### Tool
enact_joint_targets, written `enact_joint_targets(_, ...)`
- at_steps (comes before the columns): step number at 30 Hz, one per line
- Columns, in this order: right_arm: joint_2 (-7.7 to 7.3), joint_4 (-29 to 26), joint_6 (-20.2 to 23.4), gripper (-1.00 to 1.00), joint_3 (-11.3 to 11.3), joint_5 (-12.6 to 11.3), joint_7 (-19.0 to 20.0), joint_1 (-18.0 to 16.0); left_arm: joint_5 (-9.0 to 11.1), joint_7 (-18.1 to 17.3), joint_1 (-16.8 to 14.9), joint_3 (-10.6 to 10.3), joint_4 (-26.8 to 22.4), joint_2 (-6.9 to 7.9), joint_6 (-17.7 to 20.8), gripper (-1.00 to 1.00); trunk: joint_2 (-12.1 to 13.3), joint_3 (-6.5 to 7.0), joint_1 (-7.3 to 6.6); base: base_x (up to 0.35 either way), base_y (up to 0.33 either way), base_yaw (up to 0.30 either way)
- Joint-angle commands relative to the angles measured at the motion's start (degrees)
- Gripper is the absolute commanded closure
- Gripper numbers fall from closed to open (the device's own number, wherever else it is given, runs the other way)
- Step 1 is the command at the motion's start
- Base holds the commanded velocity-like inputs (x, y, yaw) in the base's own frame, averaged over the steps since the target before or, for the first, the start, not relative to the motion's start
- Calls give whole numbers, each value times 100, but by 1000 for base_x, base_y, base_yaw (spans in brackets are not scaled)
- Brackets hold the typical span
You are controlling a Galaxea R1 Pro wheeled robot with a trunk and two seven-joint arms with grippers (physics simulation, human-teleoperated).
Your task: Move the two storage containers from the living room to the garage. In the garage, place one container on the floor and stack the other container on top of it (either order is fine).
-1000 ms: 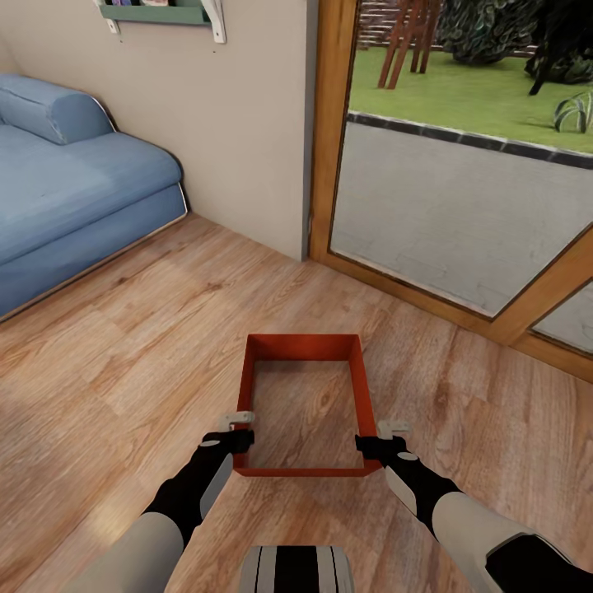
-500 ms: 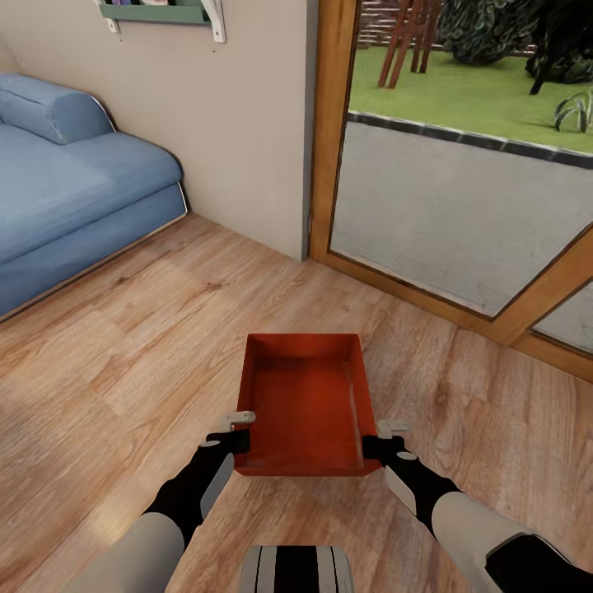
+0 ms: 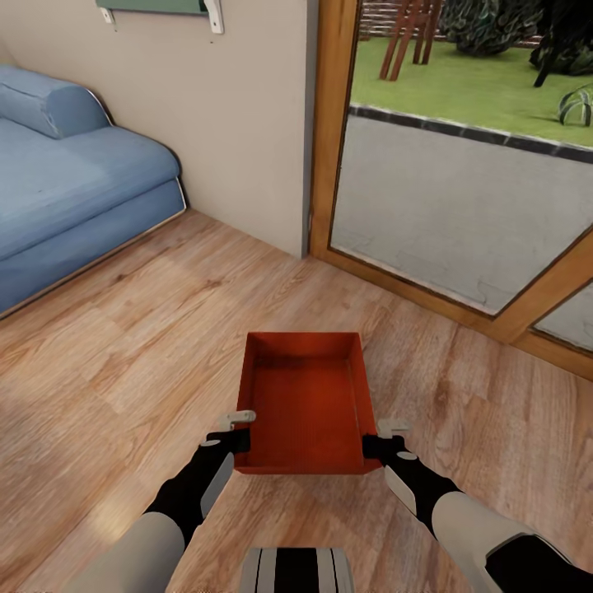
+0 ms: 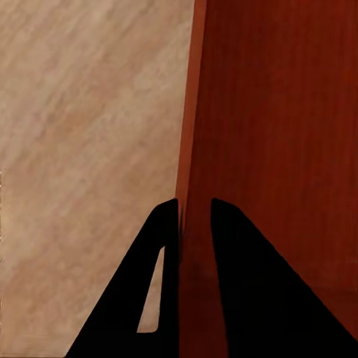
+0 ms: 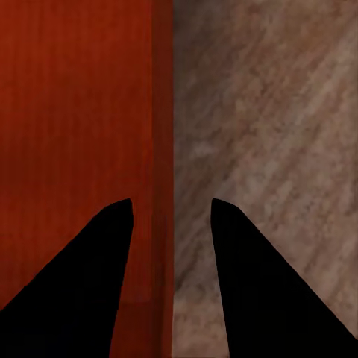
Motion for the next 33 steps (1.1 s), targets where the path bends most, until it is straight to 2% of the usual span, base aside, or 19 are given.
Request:
enact_joint_targets(1, -5, 43, -22, 100, 77, -138, 15, -1, -81, 68, -3, -13, -15, 9, 46, 100, 42, 15, 42, 0, 0, 0)
enact_joint_targets(33, -5, 42, -17, 100, 69, -138, 8, -1, -80, 63, -3, -12, -15, 10, 44, 100, 1325, 590, -661, 0, 0, 0)
